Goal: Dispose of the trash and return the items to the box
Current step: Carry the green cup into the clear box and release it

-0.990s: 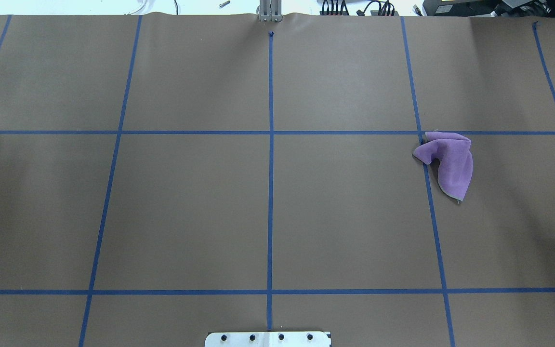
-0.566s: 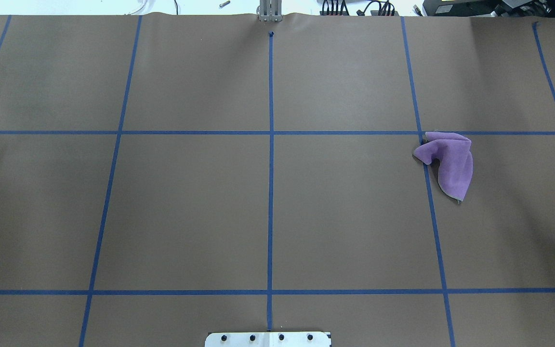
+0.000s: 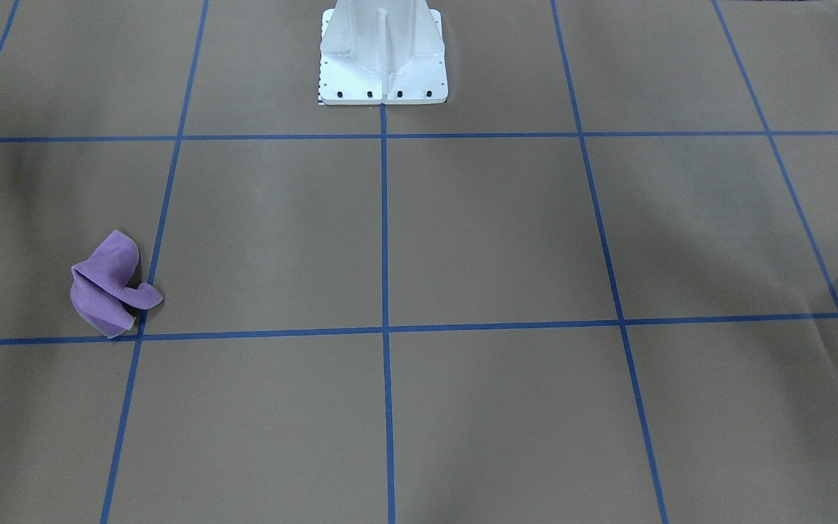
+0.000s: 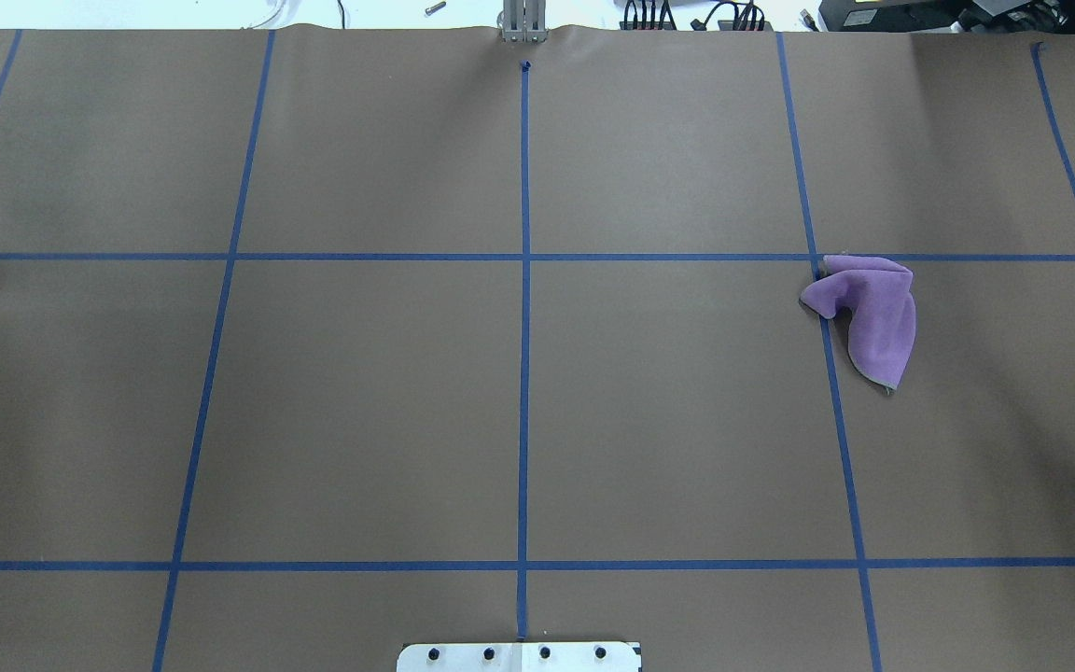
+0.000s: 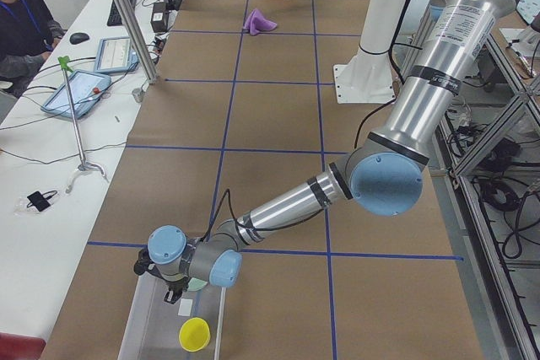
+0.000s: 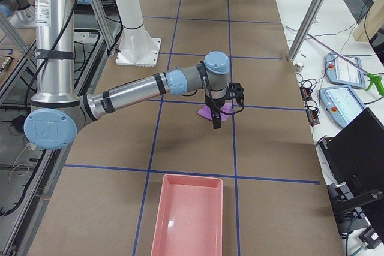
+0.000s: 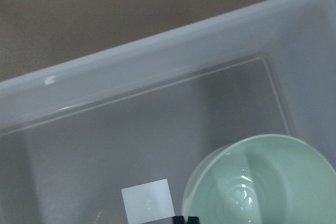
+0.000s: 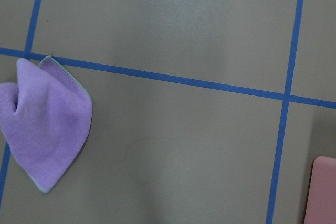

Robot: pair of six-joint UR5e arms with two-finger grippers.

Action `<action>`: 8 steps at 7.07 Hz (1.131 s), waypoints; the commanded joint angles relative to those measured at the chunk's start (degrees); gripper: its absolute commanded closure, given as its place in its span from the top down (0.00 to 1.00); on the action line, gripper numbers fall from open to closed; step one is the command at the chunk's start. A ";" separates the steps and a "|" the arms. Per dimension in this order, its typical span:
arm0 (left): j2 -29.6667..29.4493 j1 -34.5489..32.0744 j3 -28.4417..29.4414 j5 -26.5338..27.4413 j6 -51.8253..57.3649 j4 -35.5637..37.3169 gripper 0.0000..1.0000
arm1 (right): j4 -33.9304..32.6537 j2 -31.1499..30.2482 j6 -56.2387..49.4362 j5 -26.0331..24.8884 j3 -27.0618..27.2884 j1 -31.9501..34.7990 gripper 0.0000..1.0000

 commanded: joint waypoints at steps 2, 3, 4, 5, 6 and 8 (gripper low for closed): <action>0.26 -4.95 -1.71 -0.68 1.02 -0.67 0.99 | -0.01 0.77 1.37 0.10 0.30 -0.06 1.00; 0.09 -6.99 -2.77 -4.60 2.68 2.39 0.99 | -0.01 0.86 1.55 0.10 0.31 -0.06 1.00; 0.00 -9.62 -7.82 -7.43 3.30 8.42 0.99 | -0.01 0.94 1.64 0.10 0.31 -0.06 1.00; 0.26 -10.51 -17.88 -7.46 3.31 19.53 0.99 | -0.01 0.94 1.73 0.10 0.31 -0.06 1.00; 0.87 -10.70 -30.34 -6.85 3.13 33.30 0.99 | -0.01 0.94 1.73 0.10 0.31 -0.06 1.00; 9.00 -10.09 -56.87 -3.01 -1.14 54.98 0.99 | -0.01 1.03 1.81 0.01 0.31 -0.06 1.00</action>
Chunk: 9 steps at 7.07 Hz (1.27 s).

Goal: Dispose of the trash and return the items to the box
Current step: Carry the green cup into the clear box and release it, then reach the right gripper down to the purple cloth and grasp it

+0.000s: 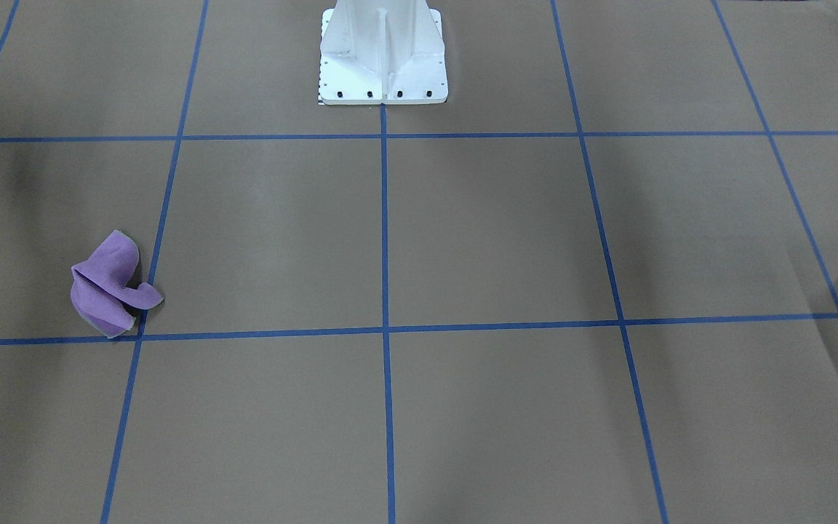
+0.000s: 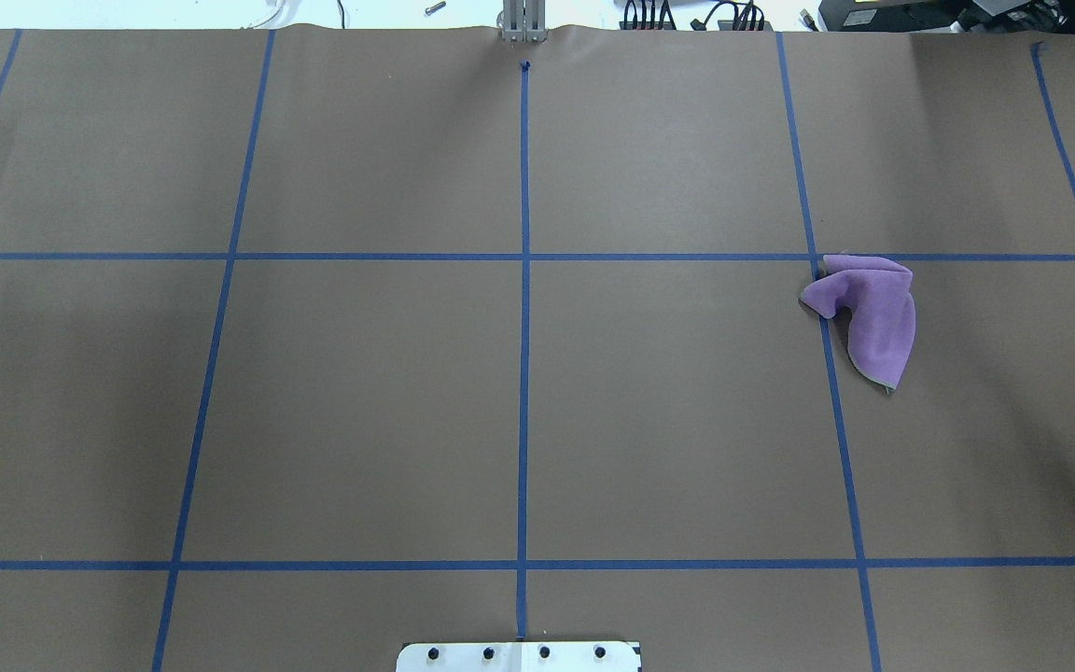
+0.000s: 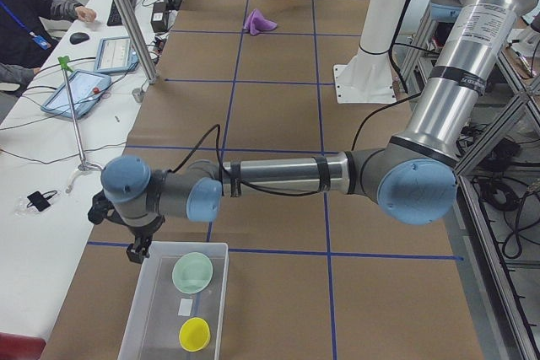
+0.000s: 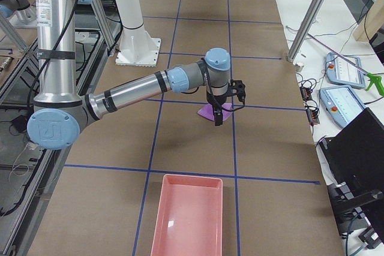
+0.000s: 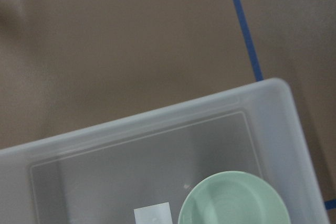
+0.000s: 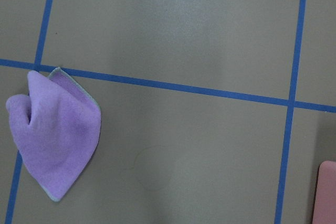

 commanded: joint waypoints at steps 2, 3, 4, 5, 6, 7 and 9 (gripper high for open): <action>18.78 2.53 -33.48 3.16 -6.01 13.81 0.99 | 0.00 1.20 4.26 0.05 0.09 -1.30 1.00; 19.88 2.53 -35.37 2.98 -6.01 14.07 0.99 | 0.00 3.56 11.08 -0.82 0.00 -4.27 1.00; 19.80 2.79 -35.21 3.07 -6.01 13.98 0.99 | 0.00 6.37 16.89 -5.44 -0.26 -9.09 1.00; 19.80 3.14 -35.04 3.07 -6.01 13.81 0.99 | 0.00 9.79 22.51 -10.27 -1.40 -15.23 1.00; 19.80 3.14 -35.04 3.16 -6.01 13.63 0.99 | 0.35 12.78 23.88 -12.14 -3.41 -18.34 1.00; 19.80 3.23 -34.86 3.16 -5.92 13.46 0.99 | 4.01 14.55 23.98 -12.34 -6.82 -19.85 1.00; 19.80 3.32 -34.77 3.25 -5.92 13.37 0.99 | 13.32 14.66 25.12 -12.34 -13.25 -20.56 0.96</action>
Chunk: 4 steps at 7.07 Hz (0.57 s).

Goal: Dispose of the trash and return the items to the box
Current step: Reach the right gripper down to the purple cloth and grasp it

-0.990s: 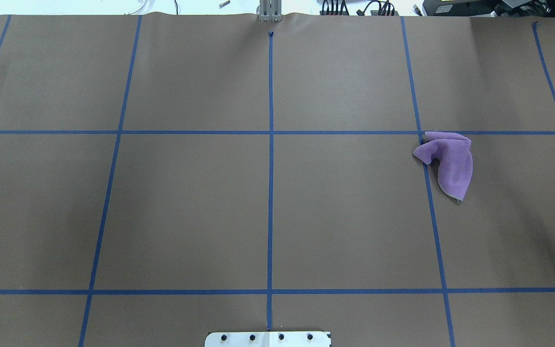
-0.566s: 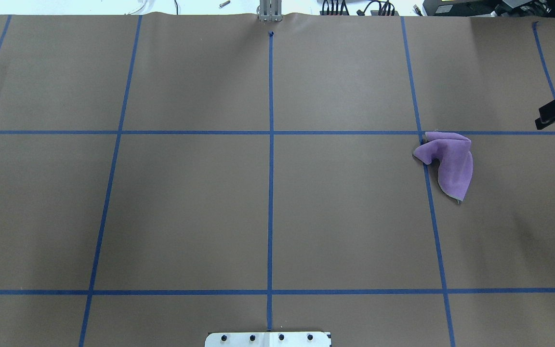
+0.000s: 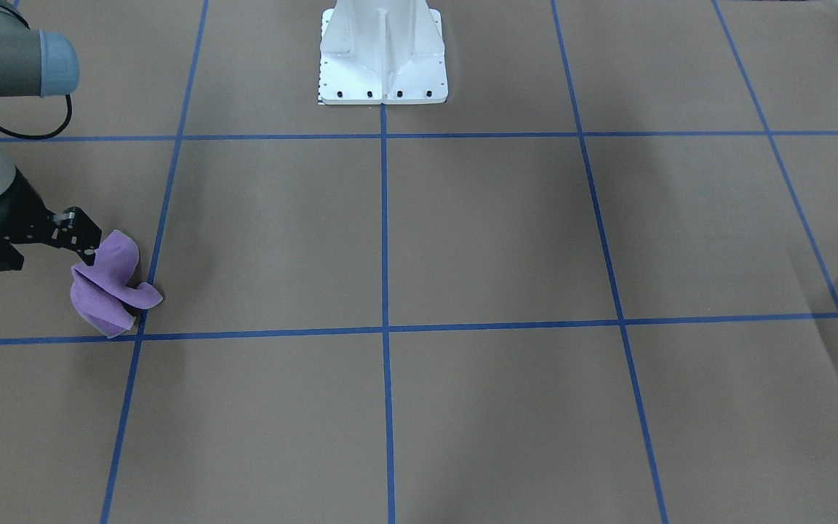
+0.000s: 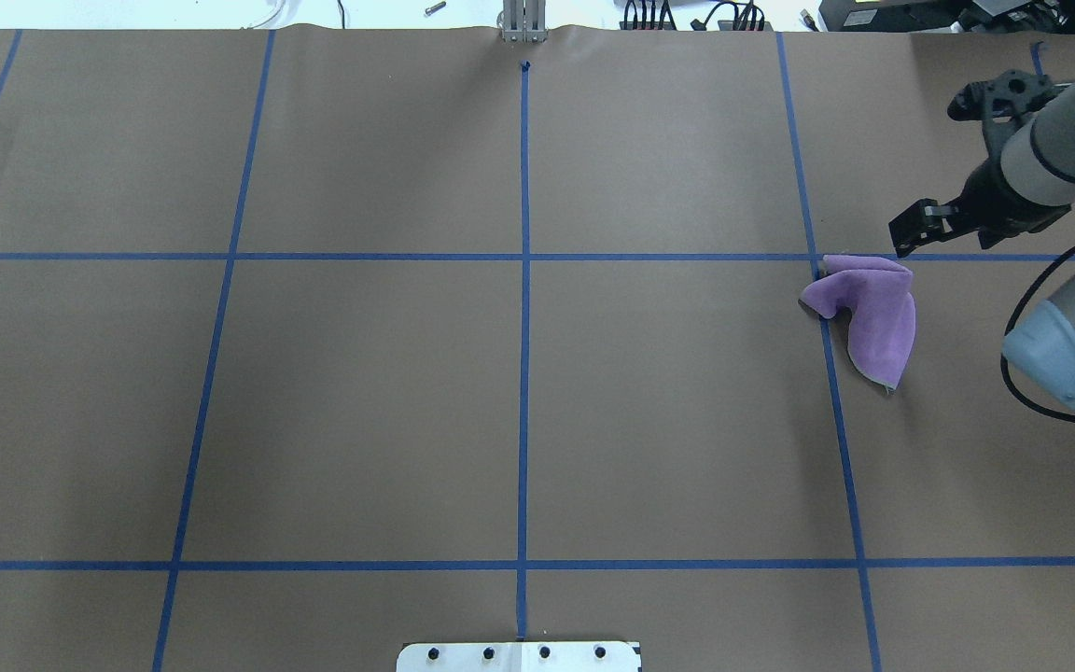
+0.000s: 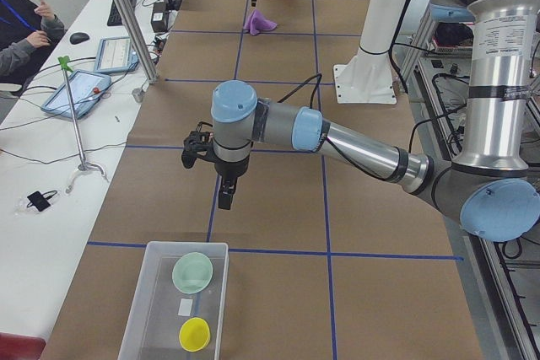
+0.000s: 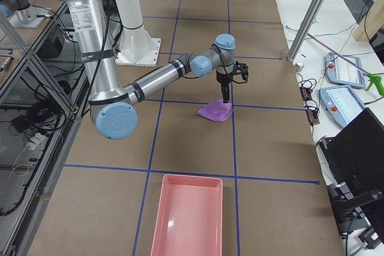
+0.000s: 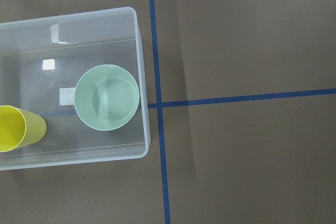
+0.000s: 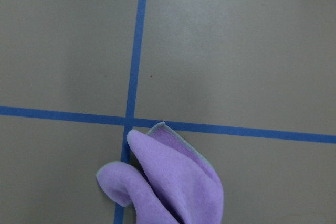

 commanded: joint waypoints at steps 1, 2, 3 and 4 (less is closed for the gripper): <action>-0.08 0.60 0.09 0.04 0.01 -0.06 0.99 | 5.54 -0.28 0.73 -0.12 -4.05 -0.69 0.75; -0.17 0.87 0.17 0.12 0.01 -0.06 0.99 | 5.55 -0.37 0.82 0.06 -4.05 -0.78 0.72; -0.26 0.96 0.17 0.12 -0.08 -0.14 0.99 | 5.55 -0.38 0.82 0.41 -3.88 -0.87 0.72; -0.26 1.14 0.26 0.12 -0.08 -0.06 0.99 | 5.46 -0.46 0.73 0.50 -3.70 -1.04 0.71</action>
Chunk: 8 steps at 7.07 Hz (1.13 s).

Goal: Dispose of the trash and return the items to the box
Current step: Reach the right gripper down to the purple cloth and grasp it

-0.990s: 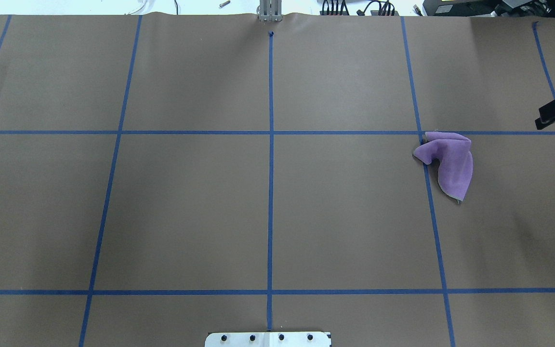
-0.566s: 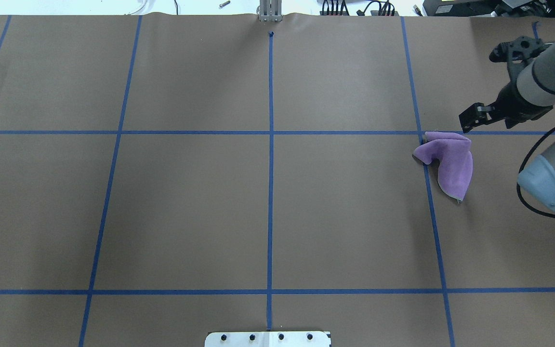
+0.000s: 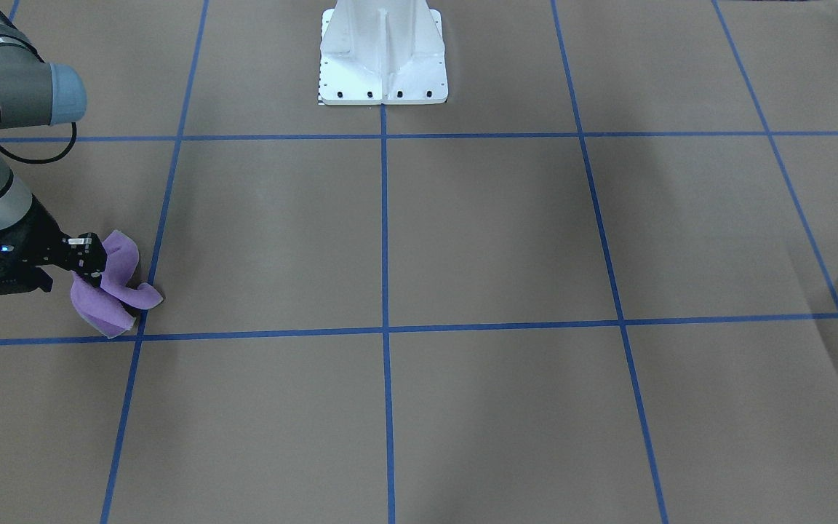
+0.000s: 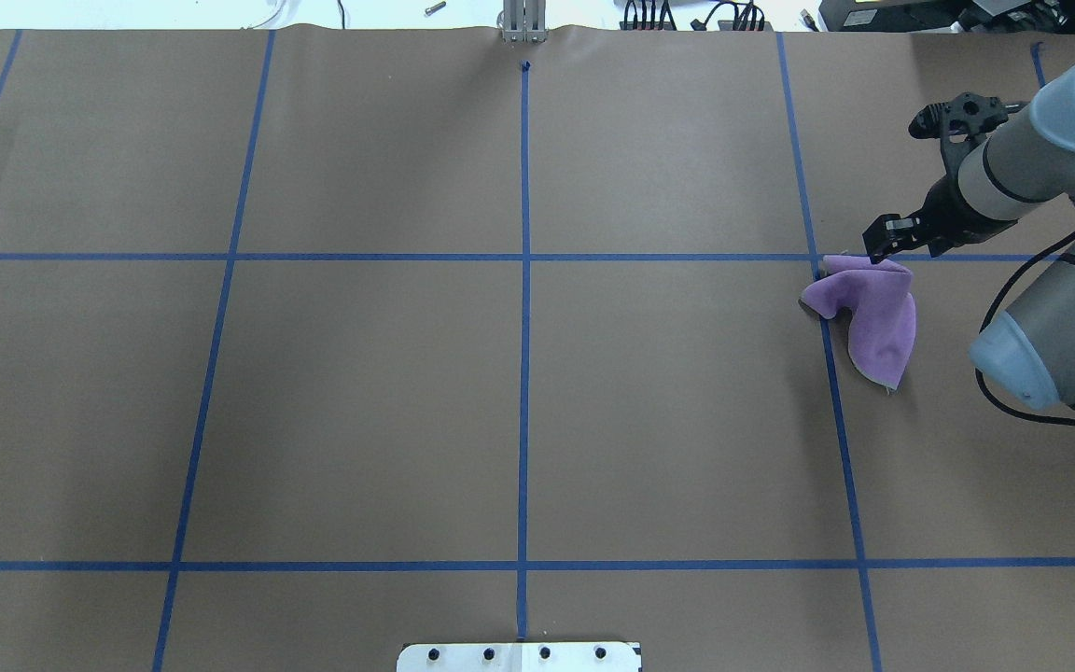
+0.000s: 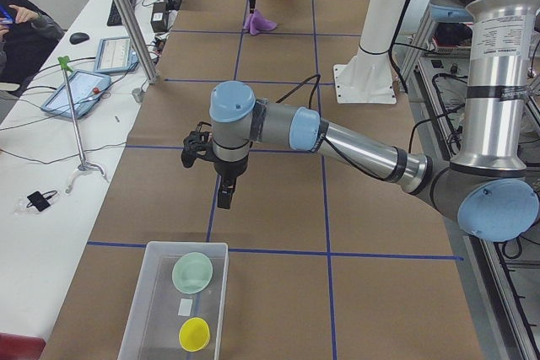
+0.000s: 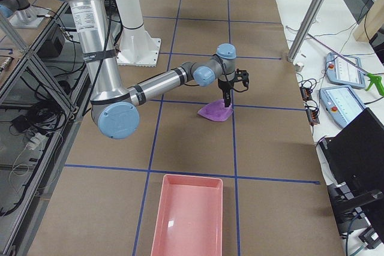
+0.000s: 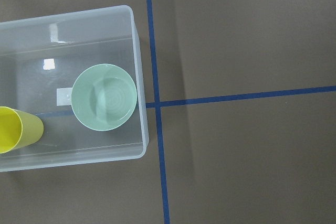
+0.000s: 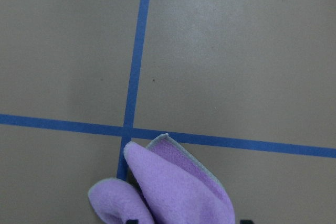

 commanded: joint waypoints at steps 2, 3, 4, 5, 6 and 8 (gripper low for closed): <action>-0.14 0.21 0.07 0.01 -0.03 0.12 0.99 | -0.16 -0.62 0.04 0.65 0.40 -0.53 0.60; -0.23 0.21 0.07 0.01 -0.03 0.21 0.99 | -0.16 -1.32 -0.05 0.73 0.48 -0.71 0.40; -0.23 0.21 0.07 0.10 -0.03 0.13 0.99 | -0.16 -1.59 0.04 0.73 0.57 -0.97 0.30; -0.23 0.21 0.07 0.10 -0.03 0.12 0.99 | -0.34 -1.68 0.04 0.73 0.57 -1.06 0.19; -0.31 0.21 0.07 0.10 -0.03 0.12 0.99 | -0.43 -1.85 0.04 0.82 0.57 -1.24 0.02; -0.31 0.30 0.16 0.01 -0.03 0.12 0.99 | -0.69 -1.85 -0.05 0.82 1.71 -1.24 0.00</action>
